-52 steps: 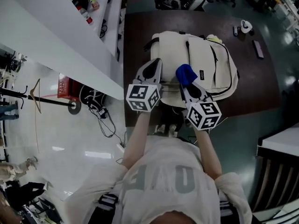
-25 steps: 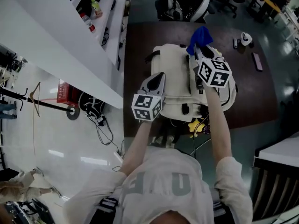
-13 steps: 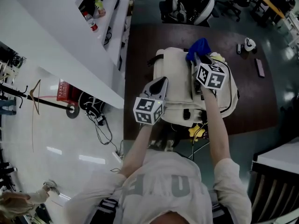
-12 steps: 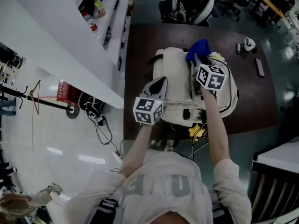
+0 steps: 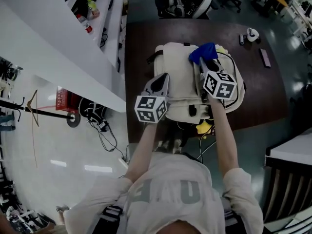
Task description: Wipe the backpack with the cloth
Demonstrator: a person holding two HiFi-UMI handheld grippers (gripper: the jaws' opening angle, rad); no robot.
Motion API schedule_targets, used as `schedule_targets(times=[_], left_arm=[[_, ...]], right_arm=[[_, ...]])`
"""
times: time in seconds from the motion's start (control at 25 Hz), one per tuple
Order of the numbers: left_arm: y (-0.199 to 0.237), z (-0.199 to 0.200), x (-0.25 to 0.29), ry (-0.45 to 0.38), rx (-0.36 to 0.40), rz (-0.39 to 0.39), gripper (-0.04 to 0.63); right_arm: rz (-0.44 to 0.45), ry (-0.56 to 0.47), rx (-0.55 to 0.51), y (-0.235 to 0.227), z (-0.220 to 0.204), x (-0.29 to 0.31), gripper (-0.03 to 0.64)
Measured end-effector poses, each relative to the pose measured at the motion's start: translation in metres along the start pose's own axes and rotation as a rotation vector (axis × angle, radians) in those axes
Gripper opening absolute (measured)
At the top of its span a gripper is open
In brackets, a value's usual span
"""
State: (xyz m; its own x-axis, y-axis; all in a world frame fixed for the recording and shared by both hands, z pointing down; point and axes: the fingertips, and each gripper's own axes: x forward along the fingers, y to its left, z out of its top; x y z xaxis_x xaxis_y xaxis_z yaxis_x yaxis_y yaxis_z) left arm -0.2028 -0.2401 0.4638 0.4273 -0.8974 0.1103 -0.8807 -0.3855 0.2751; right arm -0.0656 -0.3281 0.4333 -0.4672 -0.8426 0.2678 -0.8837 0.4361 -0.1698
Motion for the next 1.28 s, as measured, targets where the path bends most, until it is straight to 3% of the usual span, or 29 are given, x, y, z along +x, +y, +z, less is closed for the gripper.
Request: schedule_targets(times=[0.28,0.44,0.8,1.04,1.28], left_arm=[[-0.005,0.007,-0.007,-0.027,0.006,-0.023,-0.002],[-0.008,0.012,-0.016,-0.053,0.008,0.017,-0.002],[-0.069,0.013,-0.052,-0.129,0.006,0.138,-0.002],[-0.127,-0.006,-0.069,-0.125,0.033,0.147,-0.002],[-0.145,-0.009,-0.064,-0.121,0.040,0.138,-0.002]], right_arm=[[-0.044,-0.002,0.061,-0.001,-0.023,-0.038,0.043],[-0.027,0.013,0.066,0.005,-0.040,-0.059,0.043],[0.137,0.034,0.035,0.024,-0.057,-0.117,0.043],[0.239,0.053,0.014,0.039,-0.072,-0.147,0.043],[0.289,0.067,-0.003,0.050,-0.086,-0.164,0.043]])
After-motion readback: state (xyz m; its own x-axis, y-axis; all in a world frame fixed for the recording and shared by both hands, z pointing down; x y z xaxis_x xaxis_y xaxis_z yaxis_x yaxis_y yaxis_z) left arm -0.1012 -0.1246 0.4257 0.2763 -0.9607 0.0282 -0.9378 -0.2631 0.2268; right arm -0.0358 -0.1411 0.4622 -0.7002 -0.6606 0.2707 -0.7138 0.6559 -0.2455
